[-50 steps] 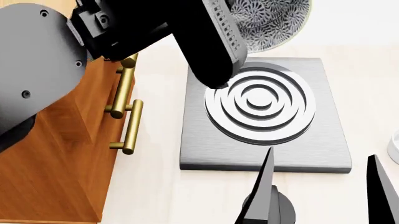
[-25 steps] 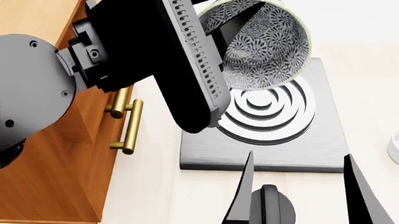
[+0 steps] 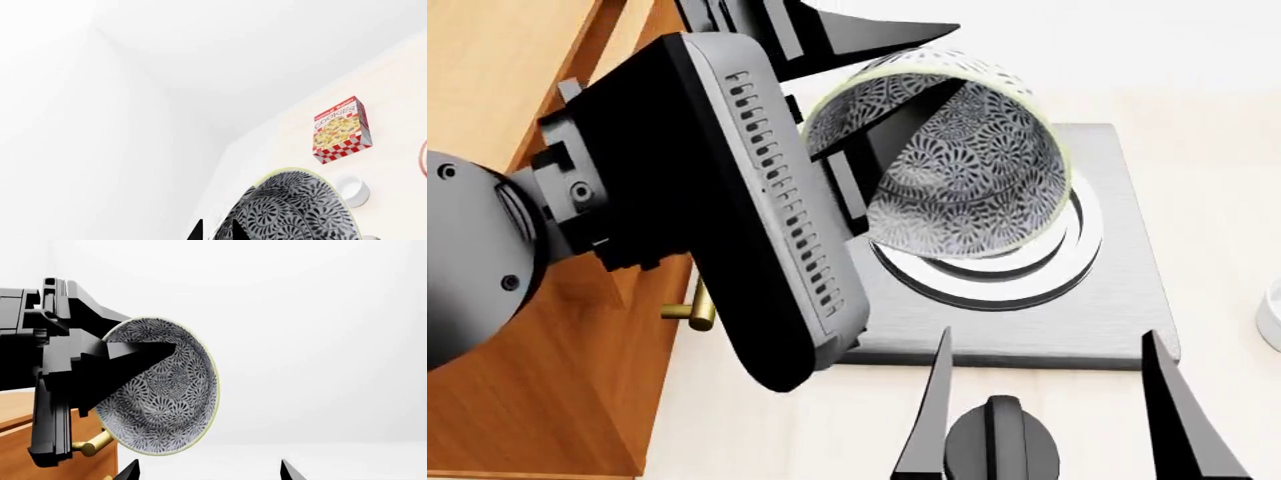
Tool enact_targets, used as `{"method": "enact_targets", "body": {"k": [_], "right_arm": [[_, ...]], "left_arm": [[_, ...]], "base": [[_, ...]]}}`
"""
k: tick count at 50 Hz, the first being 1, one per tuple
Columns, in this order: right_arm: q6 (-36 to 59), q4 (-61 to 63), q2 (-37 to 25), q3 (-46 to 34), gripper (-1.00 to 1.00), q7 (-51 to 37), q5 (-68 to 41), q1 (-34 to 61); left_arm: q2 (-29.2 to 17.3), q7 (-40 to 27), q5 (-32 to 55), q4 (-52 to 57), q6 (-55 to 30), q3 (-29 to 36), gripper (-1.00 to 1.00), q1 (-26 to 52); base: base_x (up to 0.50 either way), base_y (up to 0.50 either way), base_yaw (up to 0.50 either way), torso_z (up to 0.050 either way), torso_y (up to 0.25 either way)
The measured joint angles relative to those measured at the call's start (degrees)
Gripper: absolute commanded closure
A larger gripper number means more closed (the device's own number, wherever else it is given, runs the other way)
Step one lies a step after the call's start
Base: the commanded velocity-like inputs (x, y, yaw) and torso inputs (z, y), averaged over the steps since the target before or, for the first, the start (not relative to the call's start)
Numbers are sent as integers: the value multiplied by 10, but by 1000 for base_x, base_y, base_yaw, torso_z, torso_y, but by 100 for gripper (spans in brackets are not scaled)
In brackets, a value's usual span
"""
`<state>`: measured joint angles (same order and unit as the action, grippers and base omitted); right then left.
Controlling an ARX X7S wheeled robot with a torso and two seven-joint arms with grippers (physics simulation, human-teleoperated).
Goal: Pick the akita bowl on the wooden cabinet and place it on the plate.
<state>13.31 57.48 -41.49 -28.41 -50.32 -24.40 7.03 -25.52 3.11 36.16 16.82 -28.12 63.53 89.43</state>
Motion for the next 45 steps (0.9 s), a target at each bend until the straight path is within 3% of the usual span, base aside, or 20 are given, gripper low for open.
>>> {"method": "enact_targets", "body": {"k": [45], "right_arm": [[-8, -1, -14, -6, -100, -13, -2, 2]], "left_arm": [[-28, -33, 3, 47, 32, 6, 100, -78]], "base": [[0, 0, 0, 0, 0]]}}
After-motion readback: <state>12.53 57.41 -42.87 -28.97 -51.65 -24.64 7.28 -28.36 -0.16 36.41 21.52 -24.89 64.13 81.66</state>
